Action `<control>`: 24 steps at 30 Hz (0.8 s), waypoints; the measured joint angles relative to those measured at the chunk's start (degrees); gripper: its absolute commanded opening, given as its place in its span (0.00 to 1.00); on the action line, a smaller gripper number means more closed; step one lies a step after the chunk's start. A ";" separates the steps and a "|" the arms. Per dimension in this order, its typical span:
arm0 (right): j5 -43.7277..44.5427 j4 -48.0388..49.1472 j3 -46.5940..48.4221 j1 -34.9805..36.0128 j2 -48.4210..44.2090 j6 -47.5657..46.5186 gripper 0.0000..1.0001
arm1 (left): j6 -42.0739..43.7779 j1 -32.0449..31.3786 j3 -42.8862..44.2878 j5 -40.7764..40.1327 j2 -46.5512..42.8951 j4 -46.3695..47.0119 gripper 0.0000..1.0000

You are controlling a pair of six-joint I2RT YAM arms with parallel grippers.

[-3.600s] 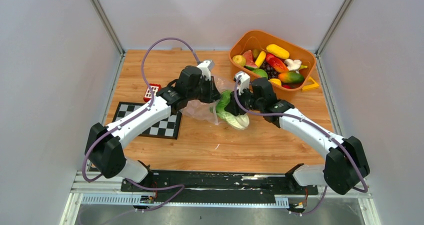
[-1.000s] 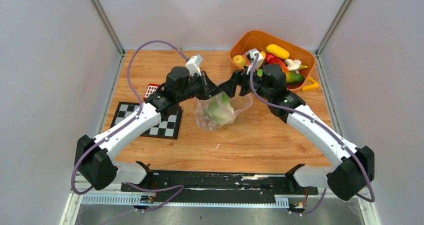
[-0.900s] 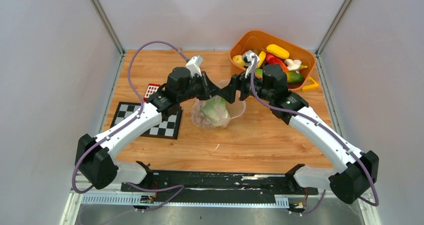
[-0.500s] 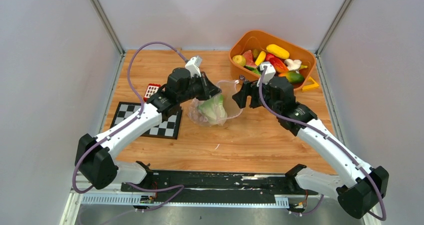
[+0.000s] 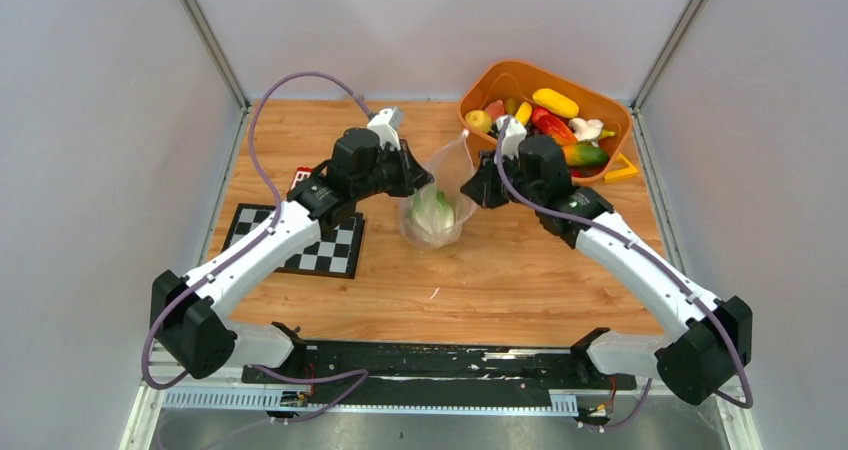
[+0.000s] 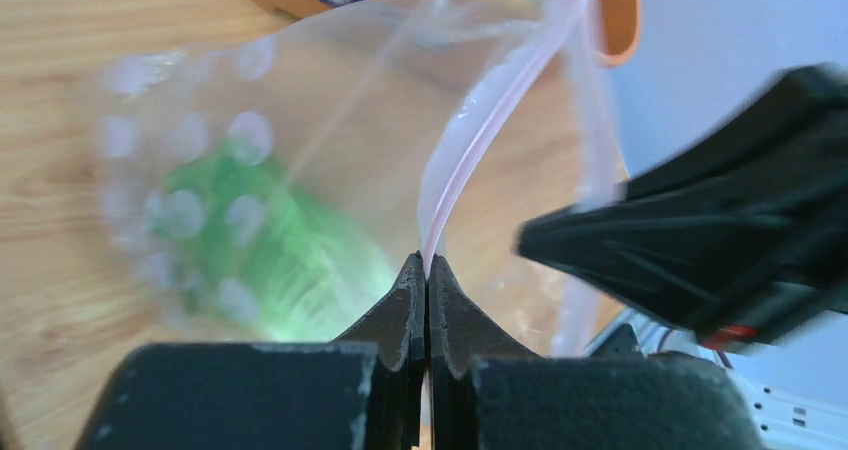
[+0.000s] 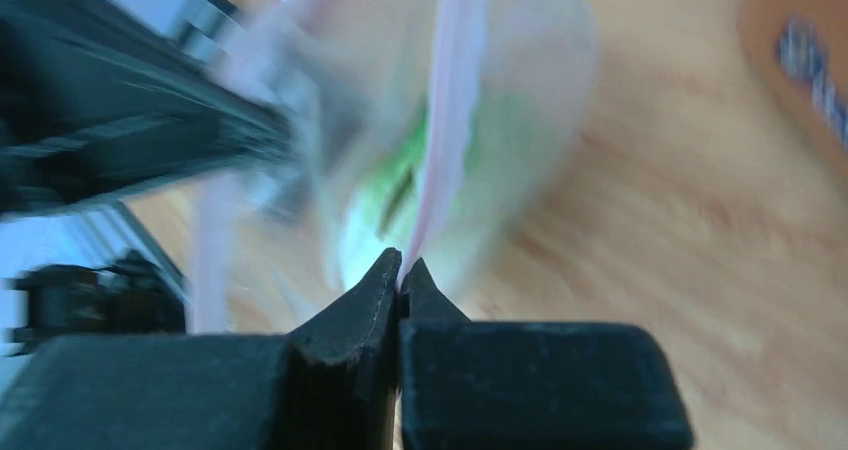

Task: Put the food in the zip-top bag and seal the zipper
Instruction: Place the fake vegetable in the zipper food storage bag.

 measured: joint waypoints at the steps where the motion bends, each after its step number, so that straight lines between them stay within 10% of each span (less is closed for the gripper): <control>1: -0.81 0.46 1.97 0.00 0.00 -0.39 0.00 | 1.01 0.17 1.31 -0.76 0.00 -1.60 0.00; 9: -8.37 2.08 23.37 -0.11 6.43 -4.92 0.00 | 6.95 2.12 8.35 -8.13 -4.66 -9.49 0.00; 24: -9.55 6.60 16.04 -0.26 4.87 -8.28 0.00 | 9.09 3.82 7.30 -4.37 -6.21 -10.14 0.00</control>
